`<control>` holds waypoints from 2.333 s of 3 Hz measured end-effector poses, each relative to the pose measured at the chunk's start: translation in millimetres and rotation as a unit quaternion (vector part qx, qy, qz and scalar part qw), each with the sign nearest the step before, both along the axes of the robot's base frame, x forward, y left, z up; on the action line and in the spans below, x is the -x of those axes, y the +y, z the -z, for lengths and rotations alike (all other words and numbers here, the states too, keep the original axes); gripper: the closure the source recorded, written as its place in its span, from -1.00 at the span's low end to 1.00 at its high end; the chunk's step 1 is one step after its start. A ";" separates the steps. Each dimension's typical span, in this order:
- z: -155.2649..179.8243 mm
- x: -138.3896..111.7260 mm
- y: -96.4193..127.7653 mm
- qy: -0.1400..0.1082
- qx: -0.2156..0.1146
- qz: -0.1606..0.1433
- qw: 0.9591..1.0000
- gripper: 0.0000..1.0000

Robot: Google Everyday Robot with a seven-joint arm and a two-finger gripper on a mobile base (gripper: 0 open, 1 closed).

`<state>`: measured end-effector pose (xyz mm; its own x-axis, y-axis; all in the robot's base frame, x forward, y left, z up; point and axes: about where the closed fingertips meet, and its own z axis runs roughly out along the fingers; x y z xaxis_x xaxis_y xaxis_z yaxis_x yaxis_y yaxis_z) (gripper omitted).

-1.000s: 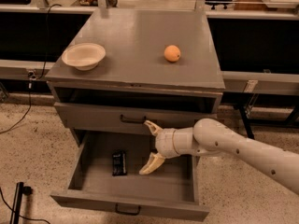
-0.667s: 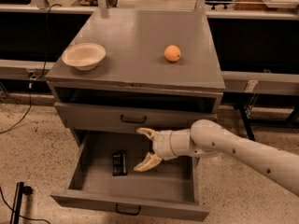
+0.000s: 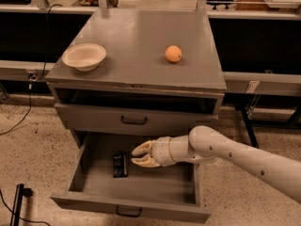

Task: Pick rxbar blueberry from middle drawer and place on counter

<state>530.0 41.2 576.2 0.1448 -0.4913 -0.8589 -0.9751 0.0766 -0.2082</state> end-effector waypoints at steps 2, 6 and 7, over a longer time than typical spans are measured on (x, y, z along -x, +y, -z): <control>28.1 -5.5 24.5 -0.014 -0.011 -0.009 1.000 -0.53; 127.9 -24.3 52.7 -0.019 -0.046 0.010 0.999 -1.00; 138.7 -37.4 61.1 -0.019 -0.045 0.031 0.998 -1.00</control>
Offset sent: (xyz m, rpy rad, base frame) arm 0.0187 0.0512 -0.0941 0.0775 -0.0480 -0.0060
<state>567.4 102.3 437.6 0.1497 -0.4212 -0.8945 -0.9595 0.1565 -0.2343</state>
